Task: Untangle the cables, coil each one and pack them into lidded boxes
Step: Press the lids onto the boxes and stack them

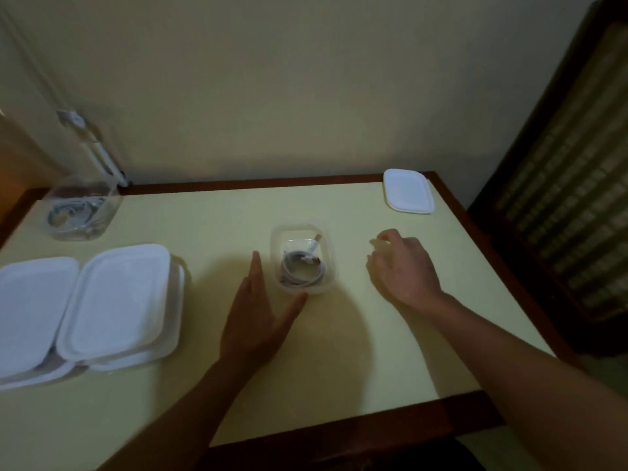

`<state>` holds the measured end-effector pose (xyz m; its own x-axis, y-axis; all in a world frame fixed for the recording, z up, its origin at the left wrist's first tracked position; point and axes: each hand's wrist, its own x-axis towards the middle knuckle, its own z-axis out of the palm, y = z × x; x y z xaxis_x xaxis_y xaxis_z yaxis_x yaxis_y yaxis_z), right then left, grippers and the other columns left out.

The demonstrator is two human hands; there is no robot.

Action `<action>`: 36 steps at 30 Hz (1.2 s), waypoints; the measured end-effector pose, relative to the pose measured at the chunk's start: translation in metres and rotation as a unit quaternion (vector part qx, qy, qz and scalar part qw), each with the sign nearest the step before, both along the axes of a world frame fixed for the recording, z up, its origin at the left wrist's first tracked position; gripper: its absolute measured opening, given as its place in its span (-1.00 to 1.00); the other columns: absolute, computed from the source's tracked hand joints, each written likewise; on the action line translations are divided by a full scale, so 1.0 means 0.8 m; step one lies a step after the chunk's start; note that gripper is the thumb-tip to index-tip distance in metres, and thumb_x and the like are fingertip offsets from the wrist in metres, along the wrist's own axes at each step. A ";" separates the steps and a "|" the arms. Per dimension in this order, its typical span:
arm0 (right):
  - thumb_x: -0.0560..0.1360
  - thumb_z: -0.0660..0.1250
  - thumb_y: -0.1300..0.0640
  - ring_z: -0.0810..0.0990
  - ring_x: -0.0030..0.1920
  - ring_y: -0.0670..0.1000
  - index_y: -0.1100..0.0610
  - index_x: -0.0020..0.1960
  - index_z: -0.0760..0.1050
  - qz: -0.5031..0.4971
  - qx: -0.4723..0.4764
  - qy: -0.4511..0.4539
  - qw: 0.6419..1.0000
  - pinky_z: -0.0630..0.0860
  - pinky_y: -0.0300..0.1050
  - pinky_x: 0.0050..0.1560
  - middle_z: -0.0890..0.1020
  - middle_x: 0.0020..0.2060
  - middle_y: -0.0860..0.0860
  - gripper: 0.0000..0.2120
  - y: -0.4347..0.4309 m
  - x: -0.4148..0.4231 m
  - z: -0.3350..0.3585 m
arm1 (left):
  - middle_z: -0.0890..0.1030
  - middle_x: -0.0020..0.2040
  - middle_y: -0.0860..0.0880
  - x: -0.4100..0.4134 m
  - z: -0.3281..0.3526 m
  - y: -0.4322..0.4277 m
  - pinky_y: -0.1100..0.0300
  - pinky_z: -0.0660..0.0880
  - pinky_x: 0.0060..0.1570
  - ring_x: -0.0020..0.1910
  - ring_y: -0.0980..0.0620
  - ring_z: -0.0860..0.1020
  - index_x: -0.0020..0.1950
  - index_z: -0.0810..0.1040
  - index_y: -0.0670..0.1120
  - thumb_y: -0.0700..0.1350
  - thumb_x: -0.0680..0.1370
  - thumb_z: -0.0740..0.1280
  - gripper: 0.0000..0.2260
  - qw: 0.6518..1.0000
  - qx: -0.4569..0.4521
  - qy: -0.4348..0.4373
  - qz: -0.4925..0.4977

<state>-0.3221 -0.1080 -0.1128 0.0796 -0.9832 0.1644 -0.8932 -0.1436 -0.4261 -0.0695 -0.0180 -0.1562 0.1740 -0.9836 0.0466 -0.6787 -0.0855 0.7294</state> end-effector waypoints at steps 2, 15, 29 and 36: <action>0.59 0.28 0.07 0.53 0.17 0.22 0.12 0.31 0.48 -0.030 -0.007 0.048 0.998 0.46 0.07 0.15 0.62 0.12 0.14 -0.69 -0.030 -0.015 -0.004 | 0.14 0.62 -0.03 0.000 -0.005 -0.005 0.05 0.29 0.41 0.54 -0.03 0.23 0.63 -0.21 0.05 0.53 0.39 0.14 0.01 1.000 -0.011 -0.025 0.004; 0.61 0.22 0.08 0.42 0.29 0.28 0.12 0.33 0.49 -0.086 -0.012 0.137 0.987 0.35 0.17 0.26 0.53 0.25 0.14 -0.67 -0.152 -0.054 -0.027 | 0.33 0.54 -0.08 -0.006 0.000 -0.038 -0.02 0.44 0.34 0.42 -0.11 0.39 0.64 -0.11 -0.04 0.64 0.26 0.15 0.17 0.996 -0.048 -0.070 -0.020; 0.56 0.26 0.12 0.49 0.02 0.20 0.12 0.12 0.60 -0.055 -0.085 0.176 0.979 0.32 0.04 0.01 0.65 -0.04 0.10 -0.80 -0.154 -0.055 -0.029 | 0.42 0.46 -0.10 -0.007 0.004 -0.037 -0.01 0.42 0.34 0.39 -0.12 0.41 0.64 -0.06 -0.08 0.65 0.27 0.08 0.16 0.995 -0.044 -0.093 -0.013; 0.61 0.21 0.11 0.51 0.00 0.20 0.16 0.13 0.55 -0.036 -0.095 0.221 0.970 0.37 0.11 0.08 0.64 -0.06 0.15 -0.80 -0.150 -0.060 -0.025 | 0.45 0.43 -0.10 -0.007 0.004 -0.037 -0.02 0.43 0.32 0.36 -0.12 0.43 0.64 -0.07 -0.07 0.62 0.29 0.12 0.15 0.994 -0.043 -0.095 -0.012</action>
